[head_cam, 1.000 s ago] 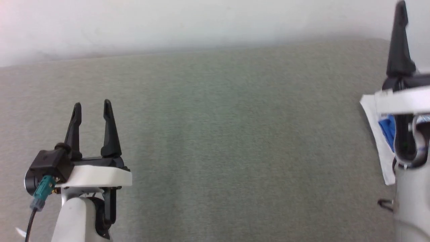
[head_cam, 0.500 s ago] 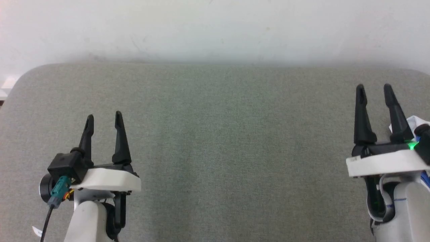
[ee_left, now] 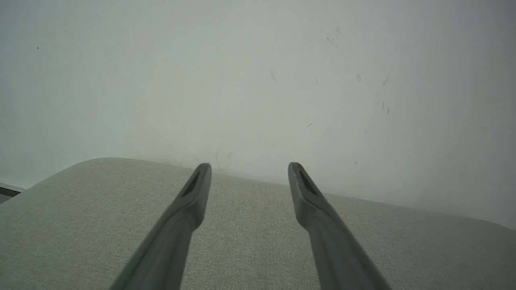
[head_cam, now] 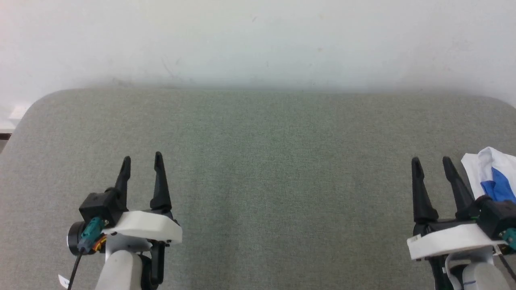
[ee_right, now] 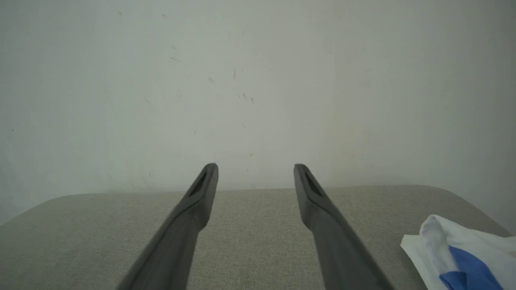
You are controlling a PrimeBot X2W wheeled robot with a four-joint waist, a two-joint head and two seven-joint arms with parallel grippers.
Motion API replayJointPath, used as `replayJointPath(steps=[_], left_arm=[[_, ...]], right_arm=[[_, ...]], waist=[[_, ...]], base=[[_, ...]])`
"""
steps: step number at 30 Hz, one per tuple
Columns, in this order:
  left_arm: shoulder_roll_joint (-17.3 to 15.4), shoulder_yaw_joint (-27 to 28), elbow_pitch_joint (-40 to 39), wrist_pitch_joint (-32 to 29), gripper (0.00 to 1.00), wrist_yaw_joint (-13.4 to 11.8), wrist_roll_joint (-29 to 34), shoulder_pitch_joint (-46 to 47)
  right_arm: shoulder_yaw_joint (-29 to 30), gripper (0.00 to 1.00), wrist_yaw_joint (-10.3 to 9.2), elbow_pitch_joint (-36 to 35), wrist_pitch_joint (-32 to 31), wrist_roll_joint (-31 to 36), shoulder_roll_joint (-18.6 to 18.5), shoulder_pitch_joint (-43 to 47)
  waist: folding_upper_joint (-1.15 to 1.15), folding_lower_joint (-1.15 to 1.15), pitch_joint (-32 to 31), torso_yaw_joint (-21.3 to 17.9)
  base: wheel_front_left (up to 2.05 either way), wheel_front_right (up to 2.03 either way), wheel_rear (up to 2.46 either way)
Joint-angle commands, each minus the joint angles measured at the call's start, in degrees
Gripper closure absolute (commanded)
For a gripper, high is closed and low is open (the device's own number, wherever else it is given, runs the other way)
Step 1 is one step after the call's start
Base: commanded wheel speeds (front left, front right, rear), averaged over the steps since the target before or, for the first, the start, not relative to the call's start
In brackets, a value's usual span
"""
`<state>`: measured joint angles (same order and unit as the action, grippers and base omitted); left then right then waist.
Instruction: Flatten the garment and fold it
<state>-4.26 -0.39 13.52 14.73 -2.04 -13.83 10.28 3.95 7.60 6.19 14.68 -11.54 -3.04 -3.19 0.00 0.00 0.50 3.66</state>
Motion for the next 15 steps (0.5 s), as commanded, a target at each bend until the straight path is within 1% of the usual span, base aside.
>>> replayJointPath(steps=[1, 5, 15], left_arm=[[0.2, -0.3, 0.2, 0.3, 0.00, 0.5, -0.4, -1.2], [0.5, -0.8, 0.5, 0.3, 0.00, 0.9, -0.6, -1.9], [1.1, -0.5, 0.6, 0.3, 0.00, 1.2, -0.9, -3.7]], right_arm=[[0.1, 0.00, -0.11, 0.2, 0.3, 0.3, 0.2, 0.7], [0.2, 0.00, -0.11, 1.0, 0.3, 0.3, 0.2, 1.6], [-0.4, 0.00, -0.11, 2.5, 0.3, 0.1, 0.2, 1.8]], waist=[[0.00, 0.00, -0.1, 0.1], [0.00, 0.00, 0.0, 0.2], [0.00, 0.00, 0.7, 0.2]], base=[[0.00, 0.00, 0.00], [0.00, 0.00, 0.00], [0.00, 0.00, 0.00]])
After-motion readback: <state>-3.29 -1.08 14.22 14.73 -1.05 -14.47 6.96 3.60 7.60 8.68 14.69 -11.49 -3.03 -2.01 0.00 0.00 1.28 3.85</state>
